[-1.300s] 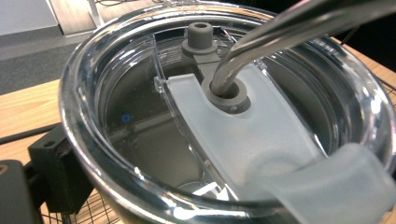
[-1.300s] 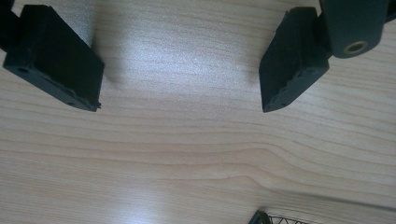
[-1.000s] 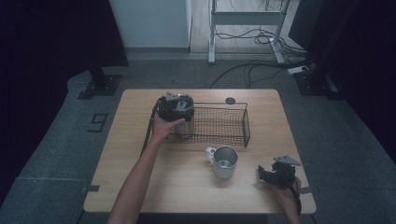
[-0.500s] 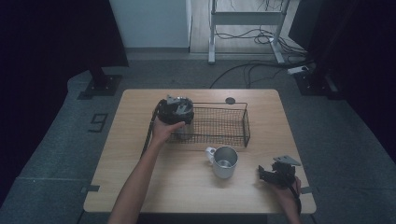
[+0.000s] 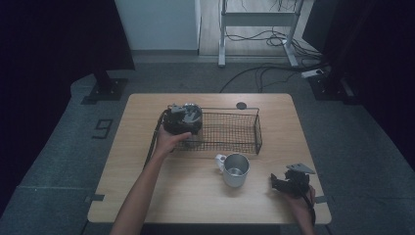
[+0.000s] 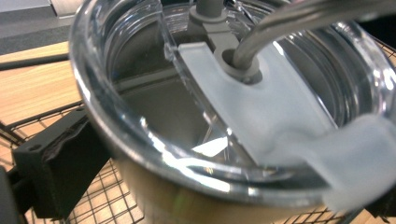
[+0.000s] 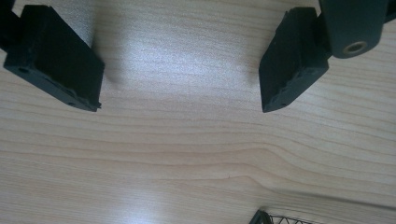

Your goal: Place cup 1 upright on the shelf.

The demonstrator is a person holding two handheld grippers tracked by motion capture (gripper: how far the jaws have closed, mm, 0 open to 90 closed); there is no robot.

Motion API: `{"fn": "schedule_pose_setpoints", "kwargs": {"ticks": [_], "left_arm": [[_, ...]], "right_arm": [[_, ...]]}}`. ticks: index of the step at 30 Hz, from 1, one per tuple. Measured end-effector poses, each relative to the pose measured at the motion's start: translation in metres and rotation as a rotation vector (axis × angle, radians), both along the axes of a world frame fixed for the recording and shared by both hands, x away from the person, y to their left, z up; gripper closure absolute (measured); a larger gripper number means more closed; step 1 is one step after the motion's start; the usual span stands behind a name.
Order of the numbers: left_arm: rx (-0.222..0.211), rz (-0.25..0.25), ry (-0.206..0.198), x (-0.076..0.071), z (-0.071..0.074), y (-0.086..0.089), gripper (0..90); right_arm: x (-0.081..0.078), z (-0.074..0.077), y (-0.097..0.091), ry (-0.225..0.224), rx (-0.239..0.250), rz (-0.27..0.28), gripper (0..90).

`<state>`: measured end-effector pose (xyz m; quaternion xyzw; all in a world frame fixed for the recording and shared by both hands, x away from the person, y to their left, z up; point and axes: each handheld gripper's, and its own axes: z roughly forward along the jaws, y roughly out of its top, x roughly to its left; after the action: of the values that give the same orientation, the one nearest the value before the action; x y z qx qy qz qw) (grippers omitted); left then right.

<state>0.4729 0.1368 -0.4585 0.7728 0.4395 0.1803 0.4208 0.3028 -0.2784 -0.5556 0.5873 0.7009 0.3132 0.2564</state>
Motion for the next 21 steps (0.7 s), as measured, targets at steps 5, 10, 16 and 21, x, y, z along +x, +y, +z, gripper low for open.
{"fn": "schedule_pose_setpoints", "kwargs": {"ticks": [5, 10, 16, 21], "left_arm": [[0.003, 0.006, -0.011, -0.007, 0.002, 0.006, 0.0], [0.000, 0.005, -0.028, -0.016, 0.005, 0.012, 0.0], [-0.006, 0.014, -0.069, -0.028, 0.011, 0.016, 1.1], [0.002, 0.024, -0.069, -0.040, 0.014, 0.021, 1.4]], "right_arm": [[0.000, 0.000, 0.000, 0.000, 0.000, 0.000, 13.7], [0.000, 0.000, 0.000, 0.001, 0.001, 0.000, 13.7], [0.001, 0.000, 0.000, 0.002, 0.003, 0.001, 13.5], [0.001, 0.000, 0.000, 0.001, 0.002, 0.000, 13.5]]}}
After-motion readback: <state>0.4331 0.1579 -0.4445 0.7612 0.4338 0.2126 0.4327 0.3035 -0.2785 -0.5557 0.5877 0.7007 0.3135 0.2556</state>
